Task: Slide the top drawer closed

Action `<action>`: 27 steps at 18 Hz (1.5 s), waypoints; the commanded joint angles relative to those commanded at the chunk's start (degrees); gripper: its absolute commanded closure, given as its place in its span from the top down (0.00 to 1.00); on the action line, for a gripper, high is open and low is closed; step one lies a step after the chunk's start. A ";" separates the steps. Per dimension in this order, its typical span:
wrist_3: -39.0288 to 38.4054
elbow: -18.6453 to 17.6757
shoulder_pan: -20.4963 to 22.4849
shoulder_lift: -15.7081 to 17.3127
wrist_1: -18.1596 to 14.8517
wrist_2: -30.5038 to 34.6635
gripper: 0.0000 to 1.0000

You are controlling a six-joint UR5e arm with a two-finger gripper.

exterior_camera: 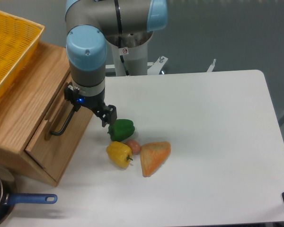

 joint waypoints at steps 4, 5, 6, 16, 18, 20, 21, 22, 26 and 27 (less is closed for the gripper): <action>0.09 0.35 1.14 0.00 0.17 0.44 1.00; 0.09 0.44 1.75 0.09 0.26 0.44 1.00; 0.44 0.44 2.45 0.00 0.35 0.35 1.00; 27.83 0.53 7.55 -0.62 0.88 9.75 1.00; 34.25 0.53 9.48 -0.70 1.49 10.02 1.00; 40.49 0.18 12.12 -0.88 4.20 9.93 1.00; 44.26 -0.08 13.35 -0.97 5.44 9.84 1.00; 48.13 -0.09 14.23 -1.05 5.80 9.93 1.00; 57.29 0.62 16.43 -1.67 6.15 11.07 1.00; 58.26 0.53 16.70 -1.76 6.15 11.77 1.00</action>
